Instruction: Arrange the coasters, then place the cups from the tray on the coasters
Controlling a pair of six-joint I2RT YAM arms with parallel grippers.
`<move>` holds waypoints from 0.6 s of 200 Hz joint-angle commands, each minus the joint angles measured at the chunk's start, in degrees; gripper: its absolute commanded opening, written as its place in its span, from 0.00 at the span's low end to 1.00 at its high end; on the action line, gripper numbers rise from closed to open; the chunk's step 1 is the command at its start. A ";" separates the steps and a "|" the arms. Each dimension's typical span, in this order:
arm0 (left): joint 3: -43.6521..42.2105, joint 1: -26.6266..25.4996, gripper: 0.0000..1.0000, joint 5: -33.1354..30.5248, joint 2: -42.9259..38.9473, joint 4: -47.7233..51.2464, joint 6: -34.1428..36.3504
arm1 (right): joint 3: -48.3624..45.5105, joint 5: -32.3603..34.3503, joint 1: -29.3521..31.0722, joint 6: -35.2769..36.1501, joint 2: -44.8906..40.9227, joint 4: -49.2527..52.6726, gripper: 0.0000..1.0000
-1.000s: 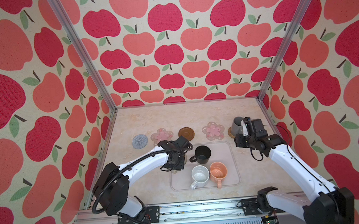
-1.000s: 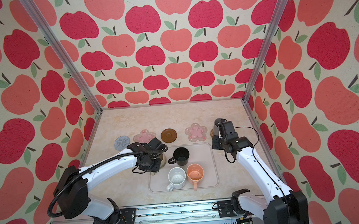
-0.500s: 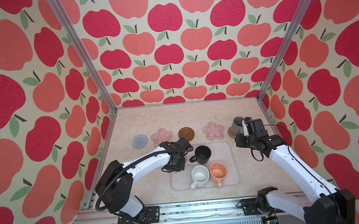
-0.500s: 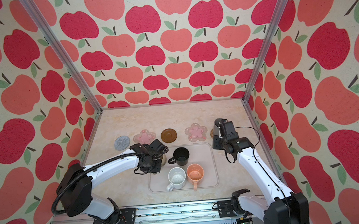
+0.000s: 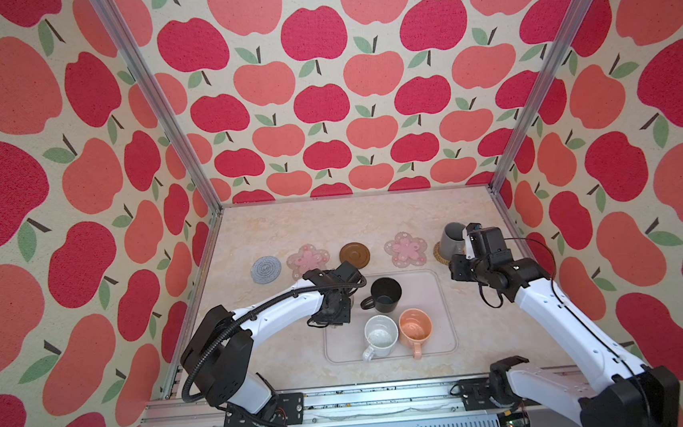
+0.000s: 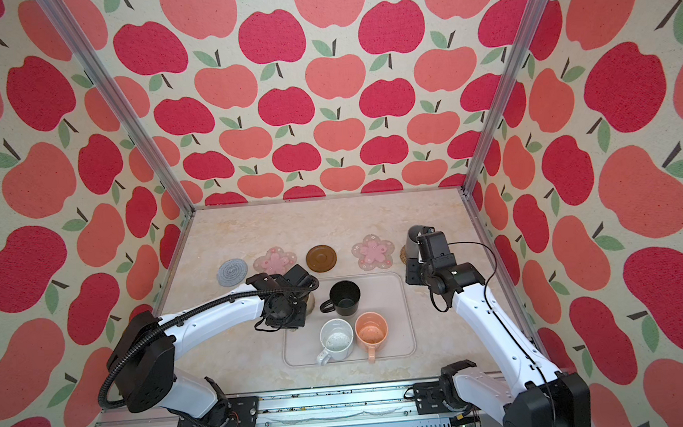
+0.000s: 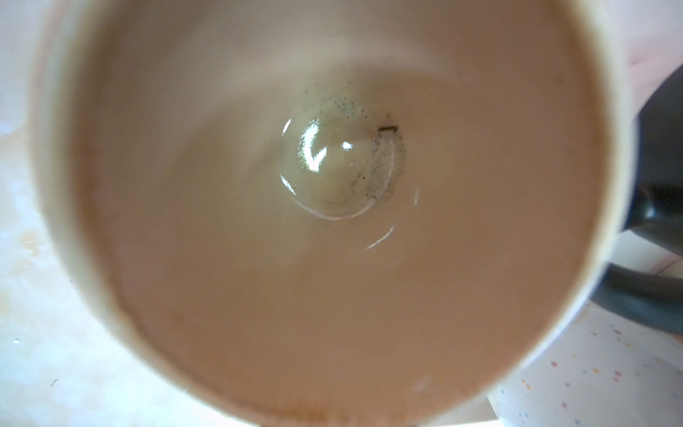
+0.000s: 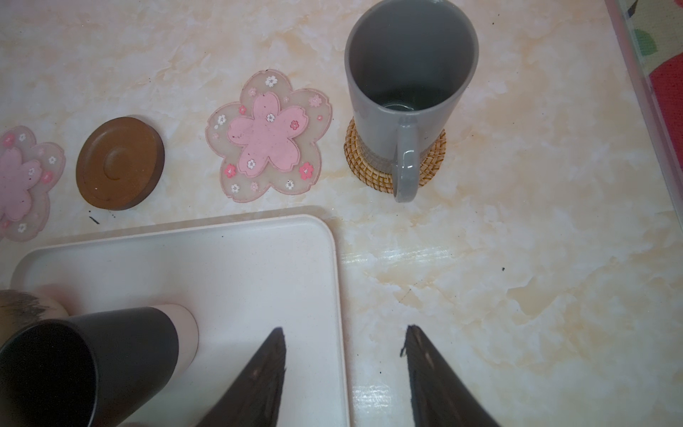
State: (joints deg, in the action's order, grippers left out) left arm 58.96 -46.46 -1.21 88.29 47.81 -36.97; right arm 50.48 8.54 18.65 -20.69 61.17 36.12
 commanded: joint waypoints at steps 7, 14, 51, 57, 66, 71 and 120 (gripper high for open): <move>-0.71 0.20 0.00 -0.77 0.60 -0.29 0.57 | 0.78 1.43 0.24 0.41 -1.09 1.99 0.55; -0.74 0.16 0.00 -0.60 0.62 -0.26 1.34 | 0.77 1.53 0.24 0.43 -1.14 1.98 0.55; 0.42 -1.60 0.00 -0.17 -0.44 -0.70 5.77 | 0.45 1.81 0.24 0.45 -1.22 1.59 0.55; 0.84 -1.85 0.00 -0.07 -0.58 -0.70 6.34 | 0.33 1.92 0.24 0.47 -1.23 1.58 0.55; 1.45 -2.10 0.00 -0.29 -0.74 -0.46 7.01 | 0.32 2.01 0.24 0.56 -1.23 1.52 0.55; 1.80 -2.20 0.00 -0.37 -0.71 -0.23 7.35 | 0.32 2.09 0.24 0.68 -1.30 1.50 0.55; 3.09 -3.03 0.00 -1.95 -1.97 0.09 10.57 | -0.19 2.10 0.24 1.26 -1.14 0.84 0.55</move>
State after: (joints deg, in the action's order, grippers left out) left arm 59.59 -49.06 -1.72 88.27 47.75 -29.32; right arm 50.48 9.78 18.65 -20.64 60.86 36.10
